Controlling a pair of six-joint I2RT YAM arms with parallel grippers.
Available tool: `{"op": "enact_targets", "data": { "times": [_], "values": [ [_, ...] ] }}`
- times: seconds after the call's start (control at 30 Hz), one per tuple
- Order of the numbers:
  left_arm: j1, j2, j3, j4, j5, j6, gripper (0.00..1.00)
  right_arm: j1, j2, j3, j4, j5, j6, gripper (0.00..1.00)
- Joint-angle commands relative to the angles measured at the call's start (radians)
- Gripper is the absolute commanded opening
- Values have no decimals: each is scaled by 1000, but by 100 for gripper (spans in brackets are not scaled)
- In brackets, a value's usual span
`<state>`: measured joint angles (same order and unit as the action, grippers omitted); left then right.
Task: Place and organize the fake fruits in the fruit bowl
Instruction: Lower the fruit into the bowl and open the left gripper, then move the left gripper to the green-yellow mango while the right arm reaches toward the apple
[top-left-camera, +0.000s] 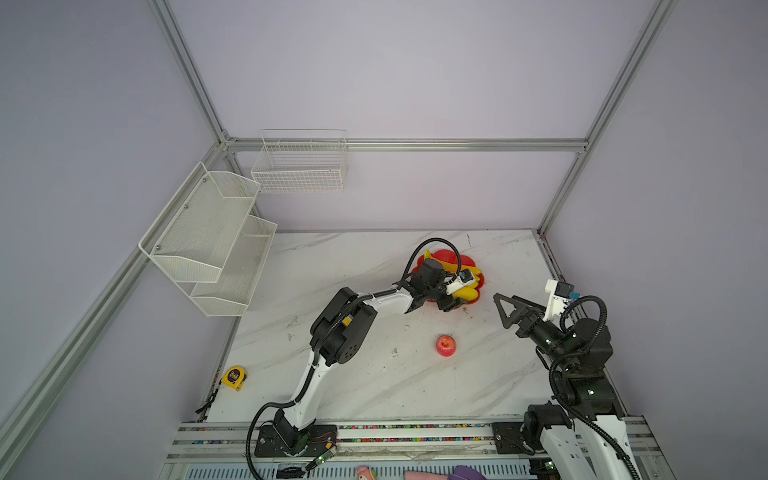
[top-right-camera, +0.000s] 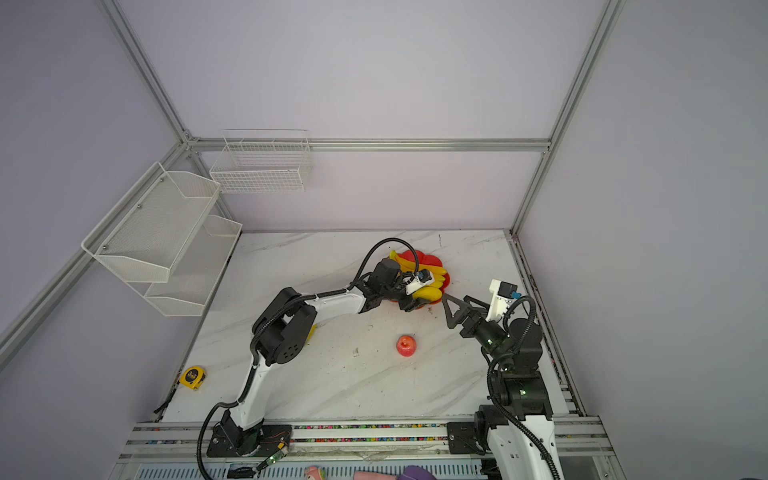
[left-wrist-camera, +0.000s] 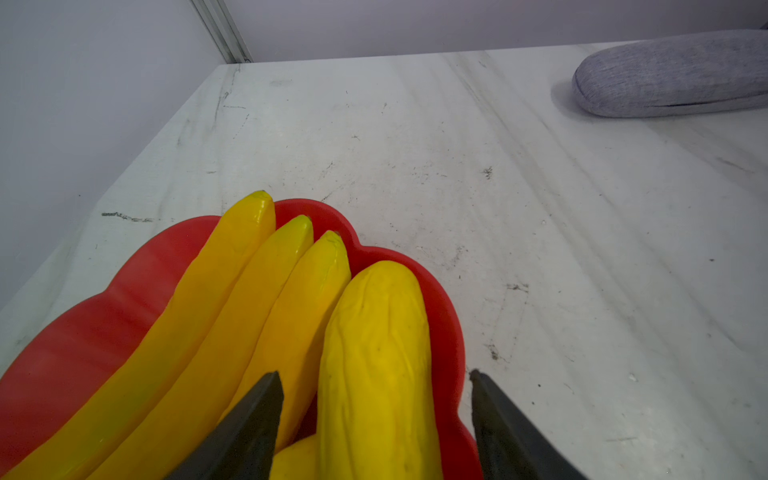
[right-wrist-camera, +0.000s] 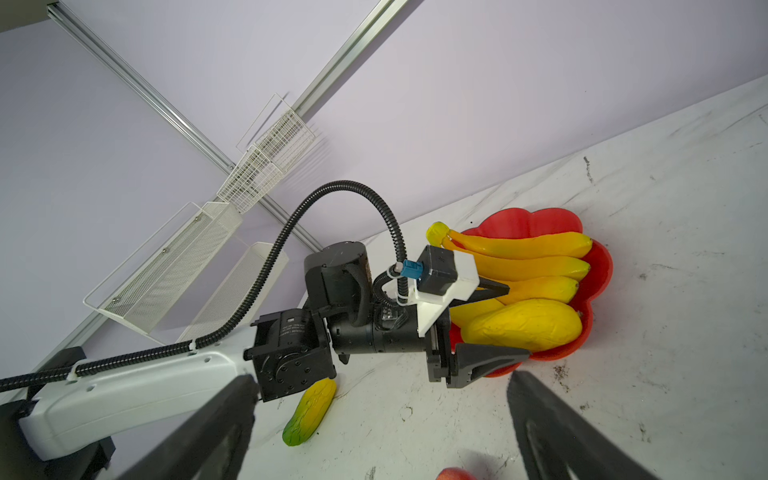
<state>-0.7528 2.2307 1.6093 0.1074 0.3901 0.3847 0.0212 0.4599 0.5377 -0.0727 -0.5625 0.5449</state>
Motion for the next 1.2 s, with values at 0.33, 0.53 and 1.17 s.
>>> {"op": "enact_targets", "data": {
  "times": [0.33,0.53,1.17],
  "values": [
    [34,-444,-311,-78,-460,-219,72,30,259,-21,225,-62,-33,97],
    [51,-730,-590,-380,-877,-473,76,382,430,25,318,144,-81,97],
    [254,-937,-912,-622,-773,-908,83,684,644,38,528,159,-86,97]
  ]
}}
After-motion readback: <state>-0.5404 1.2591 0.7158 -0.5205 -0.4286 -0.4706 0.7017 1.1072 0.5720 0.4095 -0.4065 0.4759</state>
